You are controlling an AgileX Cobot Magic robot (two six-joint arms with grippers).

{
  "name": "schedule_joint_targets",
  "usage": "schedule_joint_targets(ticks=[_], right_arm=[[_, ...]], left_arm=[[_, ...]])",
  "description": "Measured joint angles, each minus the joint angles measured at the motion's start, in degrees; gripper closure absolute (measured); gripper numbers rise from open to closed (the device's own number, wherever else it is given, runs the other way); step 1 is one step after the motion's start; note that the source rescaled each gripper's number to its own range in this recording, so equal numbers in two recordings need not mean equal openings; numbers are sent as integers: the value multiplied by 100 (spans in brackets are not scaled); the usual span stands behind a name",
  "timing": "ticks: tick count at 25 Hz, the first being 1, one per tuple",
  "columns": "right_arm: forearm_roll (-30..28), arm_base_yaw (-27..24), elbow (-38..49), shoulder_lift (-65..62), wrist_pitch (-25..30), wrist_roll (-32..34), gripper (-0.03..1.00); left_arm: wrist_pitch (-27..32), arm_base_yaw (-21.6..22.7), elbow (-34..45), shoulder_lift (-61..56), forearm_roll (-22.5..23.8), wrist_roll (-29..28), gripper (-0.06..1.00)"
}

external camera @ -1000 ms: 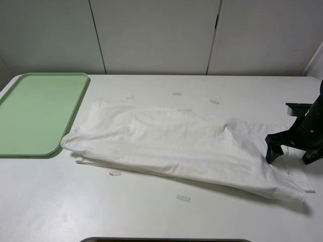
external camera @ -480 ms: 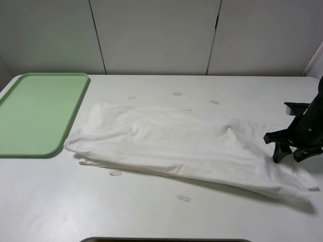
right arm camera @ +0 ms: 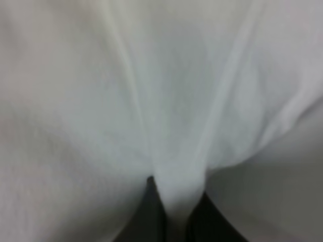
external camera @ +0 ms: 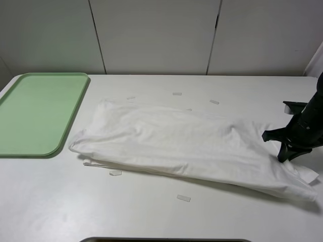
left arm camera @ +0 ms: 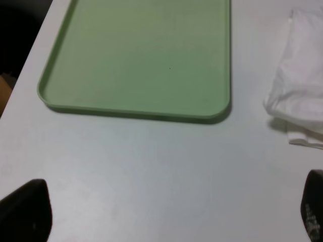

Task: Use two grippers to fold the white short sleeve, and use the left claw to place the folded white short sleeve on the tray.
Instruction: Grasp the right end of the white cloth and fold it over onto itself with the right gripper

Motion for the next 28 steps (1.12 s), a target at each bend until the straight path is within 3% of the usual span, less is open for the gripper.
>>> schedule_joint_targets(ticks=[7, 14, 22, 28], right_arm=[[-355, -11, -450, -480, 497, 0, 96], [-875, -11, -1609, -1002, 1848, 0, 96], [-1610, -11, -2796, -1002, 2481, -111, 96], [-2085, -12, -3413, -1002, 2808, -670, 96]], left_arm=[[0, 0, 0, 0, 0, 0, -4], [0, 0, 0, 0, 0, 0, -4], [0, 0, 0, 0, 0, 0, -4], [0, 0, 0, 0, 0, 0, -4]])
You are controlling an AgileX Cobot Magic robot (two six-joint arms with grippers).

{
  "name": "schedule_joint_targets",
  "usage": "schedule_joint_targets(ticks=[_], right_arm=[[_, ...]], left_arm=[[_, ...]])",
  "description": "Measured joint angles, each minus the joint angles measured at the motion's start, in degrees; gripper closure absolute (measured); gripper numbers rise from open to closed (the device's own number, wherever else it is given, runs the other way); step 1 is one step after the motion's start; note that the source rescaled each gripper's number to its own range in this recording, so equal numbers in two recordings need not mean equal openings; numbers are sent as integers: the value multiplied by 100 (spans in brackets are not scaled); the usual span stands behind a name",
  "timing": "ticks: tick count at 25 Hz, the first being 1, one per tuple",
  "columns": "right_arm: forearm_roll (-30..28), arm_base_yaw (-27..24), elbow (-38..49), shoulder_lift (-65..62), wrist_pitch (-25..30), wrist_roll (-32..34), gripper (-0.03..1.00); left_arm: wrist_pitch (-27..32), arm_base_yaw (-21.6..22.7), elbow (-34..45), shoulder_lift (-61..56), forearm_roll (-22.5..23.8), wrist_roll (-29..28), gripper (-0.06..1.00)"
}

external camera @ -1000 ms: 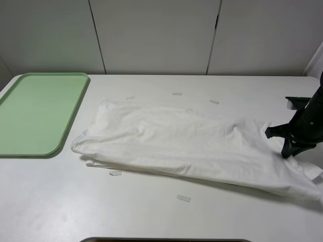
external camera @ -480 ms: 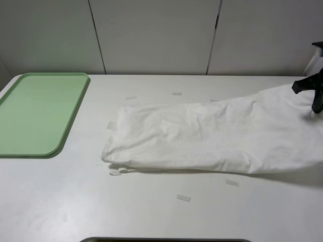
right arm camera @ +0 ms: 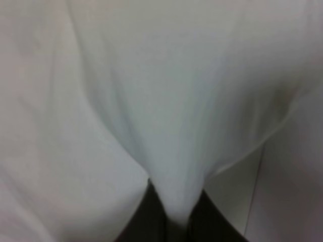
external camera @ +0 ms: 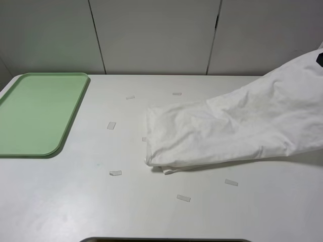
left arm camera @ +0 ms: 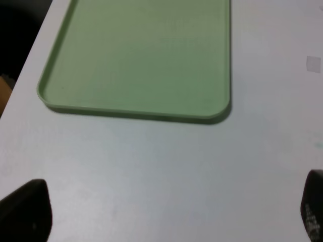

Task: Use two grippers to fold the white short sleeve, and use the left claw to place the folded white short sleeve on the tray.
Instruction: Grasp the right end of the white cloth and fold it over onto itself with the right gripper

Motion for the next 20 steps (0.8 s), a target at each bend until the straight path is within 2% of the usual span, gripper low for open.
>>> schedule_joint_targets(ticks=[3, 7, 11, 13, 20], right_arm=[[11, 0, -42, 6, 59, -59, 96], [513, 6, -42, 94, -113, -66, 96], [642, 95, -20, 192, -252, -66, 96], [576, 532, 216, 308, -486, 140, 96], [236, 1157, 658, 308, -712, 793, 96]], left_arm=[[0, 0, 0, 0, 0, 0, -4], [-6, 0, 0, 0, 0, 0, -4], [-6, 0, 0, 0, 0, 0, -4], [-6, 0, 0, 0, 0, 0, -4], [-6, 0, 0, 0, 0, 0, -4]])
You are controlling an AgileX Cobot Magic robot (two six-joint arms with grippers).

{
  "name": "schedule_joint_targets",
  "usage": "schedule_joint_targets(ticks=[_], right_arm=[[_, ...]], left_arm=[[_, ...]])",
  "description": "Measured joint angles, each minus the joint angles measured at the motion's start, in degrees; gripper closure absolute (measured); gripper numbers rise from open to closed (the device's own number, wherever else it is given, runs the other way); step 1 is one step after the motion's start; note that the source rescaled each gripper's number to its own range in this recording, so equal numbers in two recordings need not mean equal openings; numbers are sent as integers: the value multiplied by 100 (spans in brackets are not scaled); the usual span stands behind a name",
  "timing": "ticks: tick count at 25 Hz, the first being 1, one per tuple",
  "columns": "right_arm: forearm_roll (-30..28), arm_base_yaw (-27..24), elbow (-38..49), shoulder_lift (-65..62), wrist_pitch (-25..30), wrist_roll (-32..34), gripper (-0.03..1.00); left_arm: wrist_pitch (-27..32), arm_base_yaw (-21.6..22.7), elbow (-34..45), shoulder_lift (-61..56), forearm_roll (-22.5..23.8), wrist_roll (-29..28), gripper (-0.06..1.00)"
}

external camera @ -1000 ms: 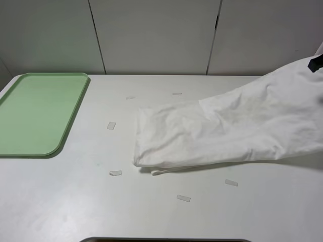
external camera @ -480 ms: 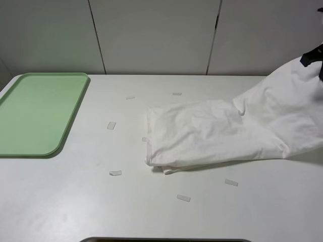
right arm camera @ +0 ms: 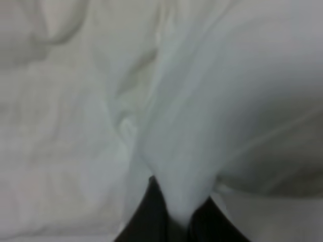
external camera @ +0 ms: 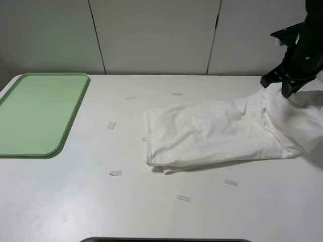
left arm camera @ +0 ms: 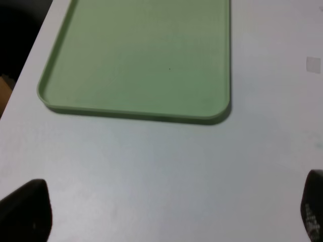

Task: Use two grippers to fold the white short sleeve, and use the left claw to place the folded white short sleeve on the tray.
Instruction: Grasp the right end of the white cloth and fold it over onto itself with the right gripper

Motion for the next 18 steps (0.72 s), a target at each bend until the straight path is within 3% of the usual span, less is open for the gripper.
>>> schedule_joint_targets(ticks=[14, 17, 18], right_arm=[[-72, 1068, 630, 0, -618, 1368, 96], [61, 1242, 630, 0, -668, 1404, 87], [122, 1330, 630, 0, -704, 1426, 69]], left_arm=[[0, 0, 0, 0, 0, 0, -4], [0, 0, 0, 0, 0, 0, -4], [0, 0, 0, 0, 0, 0, -4]])
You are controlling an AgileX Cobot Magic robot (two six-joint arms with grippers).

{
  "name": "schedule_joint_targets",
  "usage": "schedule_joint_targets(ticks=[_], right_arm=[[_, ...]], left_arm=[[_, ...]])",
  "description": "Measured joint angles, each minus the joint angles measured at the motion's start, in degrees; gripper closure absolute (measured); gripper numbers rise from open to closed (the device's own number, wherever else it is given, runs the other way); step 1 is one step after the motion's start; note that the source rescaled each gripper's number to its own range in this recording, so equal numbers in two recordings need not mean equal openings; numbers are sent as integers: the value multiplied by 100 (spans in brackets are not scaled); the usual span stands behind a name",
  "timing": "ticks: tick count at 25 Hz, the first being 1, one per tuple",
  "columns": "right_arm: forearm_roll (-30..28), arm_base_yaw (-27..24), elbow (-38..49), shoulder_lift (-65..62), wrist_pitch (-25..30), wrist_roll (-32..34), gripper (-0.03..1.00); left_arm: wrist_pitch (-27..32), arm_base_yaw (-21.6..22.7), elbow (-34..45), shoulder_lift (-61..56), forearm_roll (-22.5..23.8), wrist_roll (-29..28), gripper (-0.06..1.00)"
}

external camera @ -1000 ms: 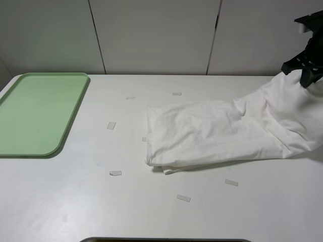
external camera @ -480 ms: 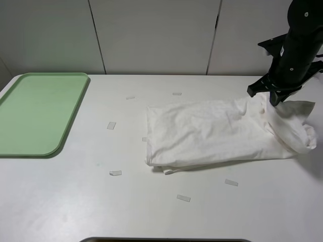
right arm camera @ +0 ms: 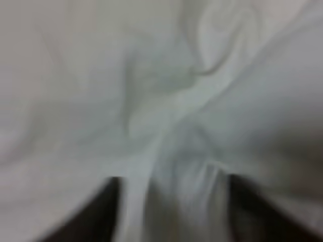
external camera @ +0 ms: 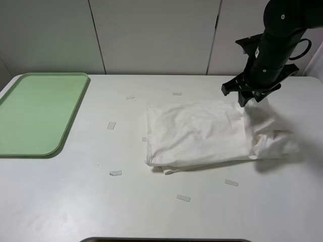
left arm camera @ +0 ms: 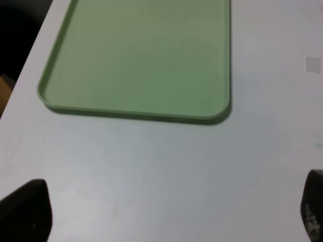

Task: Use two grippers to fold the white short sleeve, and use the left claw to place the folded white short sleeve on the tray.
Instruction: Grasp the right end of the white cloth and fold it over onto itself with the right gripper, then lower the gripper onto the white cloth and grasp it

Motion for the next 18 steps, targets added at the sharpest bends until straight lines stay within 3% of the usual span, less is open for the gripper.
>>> schedule_joint_targets(ticks=[1, 2, 3, 4, 9, 16, 18], right_arm=[[63, 65, 0, 0, -18, 49, 41], [108, 90, 0, 0, -42, 89, 23], [139, 110, 0, 0, -48, 128, 11], [159, 110, 0, 0, -48, 133, 6], [-45, 110, 0, -31, -21, 128, -3], [-108, 110, 0, -572, 212, 116, -3], [-108, 110, 0, -975, 515, -44, -3]], left_arm=[[0, 0, 0, 0, 0, 0, -4], [0, 0, 0, 0, 0, 0, -4], [0, 0, 0, 0, 0, 0, -4], [0, 0, 0, 0, 0, 0, -4], [0, 0, 0, 0, 0, 0, -4], [0, 0, 0, 0, 0, 0, -4], [0, 0, 0, 0, 0, 0, -4]])
